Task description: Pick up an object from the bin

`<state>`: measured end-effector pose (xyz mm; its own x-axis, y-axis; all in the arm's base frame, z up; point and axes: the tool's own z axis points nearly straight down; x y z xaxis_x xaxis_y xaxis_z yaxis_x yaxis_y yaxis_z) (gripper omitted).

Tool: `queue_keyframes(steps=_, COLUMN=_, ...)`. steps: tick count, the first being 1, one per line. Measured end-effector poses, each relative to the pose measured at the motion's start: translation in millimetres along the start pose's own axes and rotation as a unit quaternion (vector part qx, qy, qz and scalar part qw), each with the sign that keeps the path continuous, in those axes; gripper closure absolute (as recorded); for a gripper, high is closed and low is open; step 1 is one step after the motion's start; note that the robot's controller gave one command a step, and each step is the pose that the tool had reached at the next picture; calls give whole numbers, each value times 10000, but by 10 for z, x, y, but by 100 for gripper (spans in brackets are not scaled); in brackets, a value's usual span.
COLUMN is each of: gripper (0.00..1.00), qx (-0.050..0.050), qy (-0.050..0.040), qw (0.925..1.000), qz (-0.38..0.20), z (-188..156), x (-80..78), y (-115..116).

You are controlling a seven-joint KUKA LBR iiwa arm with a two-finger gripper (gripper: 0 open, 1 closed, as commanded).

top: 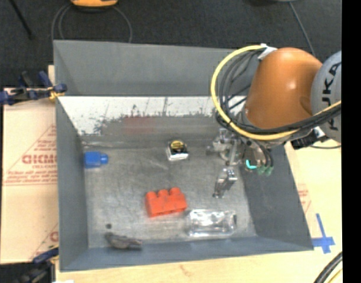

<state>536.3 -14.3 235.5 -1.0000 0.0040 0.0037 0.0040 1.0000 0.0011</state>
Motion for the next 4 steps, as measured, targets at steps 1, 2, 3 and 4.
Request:
queue_keyframes(steps=1, gripper=0, qx=4, qy=3, qw=9969, qz=-793, z=908, x=169, y=477)
queue_keyframes(steps=2, gripper=0, qx=15, qy=-58, qw=9910, qz=-1340, z=1616, x=-129, y=792)
queue_keyframes(steps=3, gripper=100, qx=12, qy=-105, qw=9910, qz=-1332, z=1577, x=-153, y=794)
queue_keyframes(steps=4, gripper=100, qx=17, qy=-75, qw=9928, qz=-1197, z=-11, x=1, y=690)
